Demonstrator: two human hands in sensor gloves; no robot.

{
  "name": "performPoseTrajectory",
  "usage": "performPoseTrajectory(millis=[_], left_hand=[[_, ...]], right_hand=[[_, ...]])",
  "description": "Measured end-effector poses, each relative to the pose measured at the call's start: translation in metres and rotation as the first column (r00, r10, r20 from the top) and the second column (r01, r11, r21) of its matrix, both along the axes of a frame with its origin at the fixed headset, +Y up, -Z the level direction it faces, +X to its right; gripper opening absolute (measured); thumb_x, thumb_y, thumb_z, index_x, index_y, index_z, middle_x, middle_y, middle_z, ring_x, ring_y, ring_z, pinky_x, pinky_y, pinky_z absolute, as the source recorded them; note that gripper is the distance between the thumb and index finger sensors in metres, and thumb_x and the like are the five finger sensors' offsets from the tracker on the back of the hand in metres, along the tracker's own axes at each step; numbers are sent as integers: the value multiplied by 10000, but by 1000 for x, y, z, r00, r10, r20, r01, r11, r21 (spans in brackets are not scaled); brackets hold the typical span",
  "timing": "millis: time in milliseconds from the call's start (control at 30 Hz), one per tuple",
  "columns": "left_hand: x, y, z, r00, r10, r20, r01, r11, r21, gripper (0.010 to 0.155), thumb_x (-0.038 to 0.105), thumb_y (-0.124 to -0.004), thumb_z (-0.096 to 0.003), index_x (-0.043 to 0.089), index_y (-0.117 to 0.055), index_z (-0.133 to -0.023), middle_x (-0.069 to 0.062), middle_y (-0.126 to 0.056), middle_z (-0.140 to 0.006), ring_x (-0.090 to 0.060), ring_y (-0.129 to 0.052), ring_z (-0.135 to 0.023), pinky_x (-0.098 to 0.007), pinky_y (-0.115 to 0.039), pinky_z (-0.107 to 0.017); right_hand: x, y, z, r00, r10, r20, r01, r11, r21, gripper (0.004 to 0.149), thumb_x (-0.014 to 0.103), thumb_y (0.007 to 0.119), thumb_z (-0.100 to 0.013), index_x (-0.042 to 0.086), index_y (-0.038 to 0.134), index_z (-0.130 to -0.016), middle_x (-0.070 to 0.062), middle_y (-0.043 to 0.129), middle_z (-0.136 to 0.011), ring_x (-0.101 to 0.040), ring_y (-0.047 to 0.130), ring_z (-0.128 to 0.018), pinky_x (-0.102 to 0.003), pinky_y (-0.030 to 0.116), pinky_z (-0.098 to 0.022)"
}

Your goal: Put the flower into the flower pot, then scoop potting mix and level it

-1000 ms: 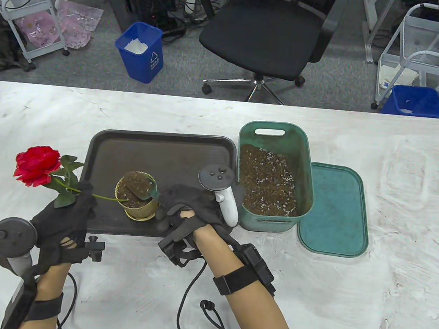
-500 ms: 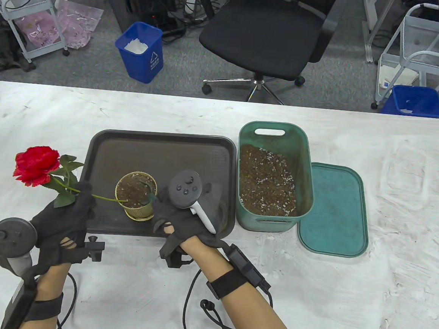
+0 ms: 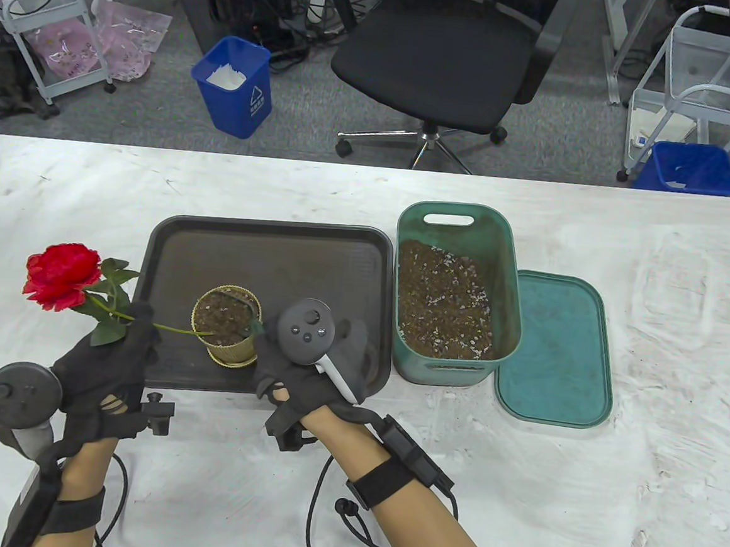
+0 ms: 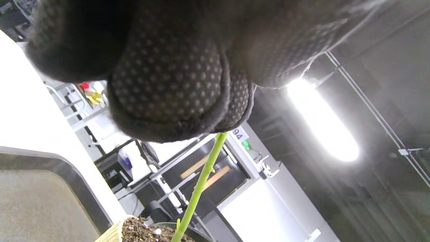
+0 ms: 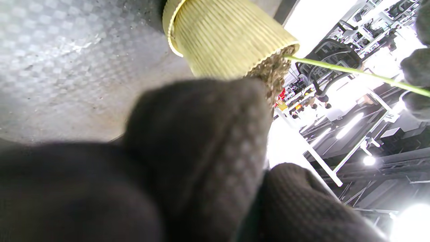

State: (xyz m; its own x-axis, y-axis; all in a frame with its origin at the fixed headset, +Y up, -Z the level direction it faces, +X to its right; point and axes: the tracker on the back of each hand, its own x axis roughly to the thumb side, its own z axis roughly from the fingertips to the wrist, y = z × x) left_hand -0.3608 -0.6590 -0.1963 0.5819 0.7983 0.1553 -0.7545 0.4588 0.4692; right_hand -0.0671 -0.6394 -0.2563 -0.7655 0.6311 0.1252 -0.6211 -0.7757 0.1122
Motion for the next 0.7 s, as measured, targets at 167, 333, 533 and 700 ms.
performPoseTrajectory(millis=[167,333,533,700], left_hand=[[0,0,0,1000,-1,1,1,1000,1,413,450,-887,-416,224,-958,-755,30,-1075,-551,-136,-1134,-220,-319,-963,-238],[0,0,0,1000,-1,1,1,1000,1,413,450,-887,-416,223,-959,-754,29,-1075,-550,-135,-1134,-220,-318,-963,-238],[1,0,0,1000,0,0,0,1000,0,414,451,-886,-416,224,-958,-755,30,-1075,-551,-135,-1134,-221,-318,-963,-238],[0,0,0,1000,2,0,-2,1000,-1,414,451,-886,-416,224,-959,-754,32,-1075,-551,-134,-1134,-220,-318,-964,-238]], right_hand=[[3,-1,-2,1000,6,11,-6,1000,6,488,338,811,-407,58,829,-805,-129,1037,-502,-245,1076,-130,-345,945,-2],[-1,-2,-2,999,51,7,-52,996,73,491,334,811,-405,65,819,-815,-131,1032,-525,-262,1074,-151,-360,944,-27],[-11,-3,4,987,159,-12,-154,969,195,495,326,817,-397,79,813,-826,-130,1026,-555,-279,1076,-200,-382,947,-65],[-18,-2,9,959,283,-10,-266,912,311,504,312,831,-385,97,804,-840,-127,1018,-593,-293,1080,-251,-400,953,-107]])
